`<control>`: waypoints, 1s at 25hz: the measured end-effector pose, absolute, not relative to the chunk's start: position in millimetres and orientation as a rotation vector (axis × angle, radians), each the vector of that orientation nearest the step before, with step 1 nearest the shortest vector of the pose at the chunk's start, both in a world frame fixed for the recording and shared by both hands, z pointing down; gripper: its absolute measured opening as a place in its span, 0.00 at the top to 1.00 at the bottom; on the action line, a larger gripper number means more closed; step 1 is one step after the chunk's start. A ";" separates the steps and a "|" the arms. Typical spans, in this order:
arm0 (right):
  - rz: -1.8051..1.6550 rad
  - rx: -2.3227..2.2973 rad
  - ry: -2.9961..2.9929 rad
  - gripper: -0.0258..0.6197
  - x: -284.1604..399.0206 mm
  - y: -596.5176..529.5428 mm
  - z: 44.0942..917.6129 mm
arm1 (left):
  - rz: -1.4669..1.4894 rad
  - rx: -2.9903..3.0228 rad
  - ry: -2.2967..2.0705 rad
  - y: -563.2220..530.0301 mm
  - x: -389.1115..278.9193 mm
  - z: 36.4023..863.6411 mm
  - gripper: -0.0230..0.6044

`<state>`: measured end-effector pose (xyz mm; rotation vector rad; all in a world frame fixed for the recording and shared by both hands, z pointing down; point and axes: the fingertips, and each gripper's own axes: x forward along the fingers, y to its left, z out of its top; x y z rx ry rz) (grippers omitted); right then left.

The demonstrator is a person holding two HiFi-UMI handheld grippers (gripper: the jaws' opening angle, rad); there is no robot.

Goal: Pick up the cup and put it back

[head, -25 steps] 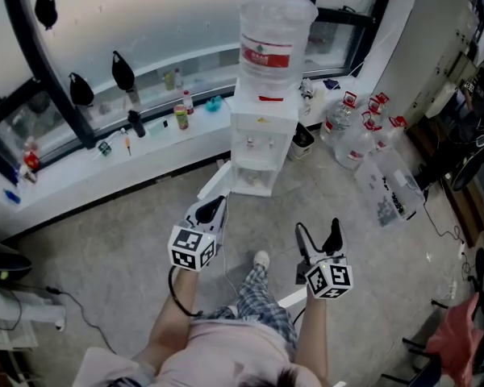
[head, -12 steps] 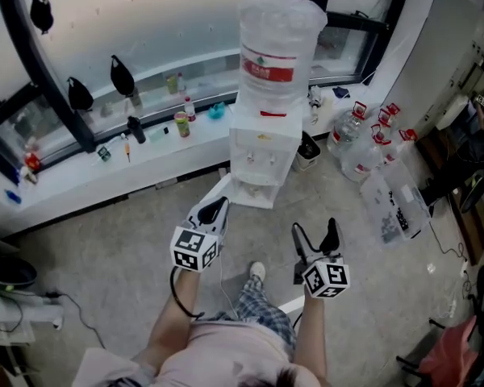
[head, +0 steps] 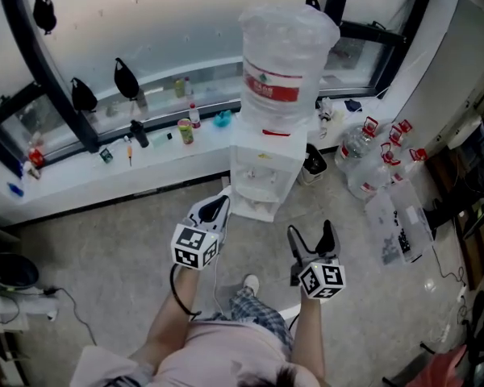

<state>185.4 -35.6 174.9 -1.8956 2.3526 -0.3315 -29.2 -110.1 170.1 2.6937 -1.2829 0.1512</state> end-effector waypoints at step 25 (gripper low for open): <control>-0.409 -1.817 2.481 0.21 206.0 -188.6 220.4 | 0.222 2.655 -1.330 -240.9 4.3 217.3 0.92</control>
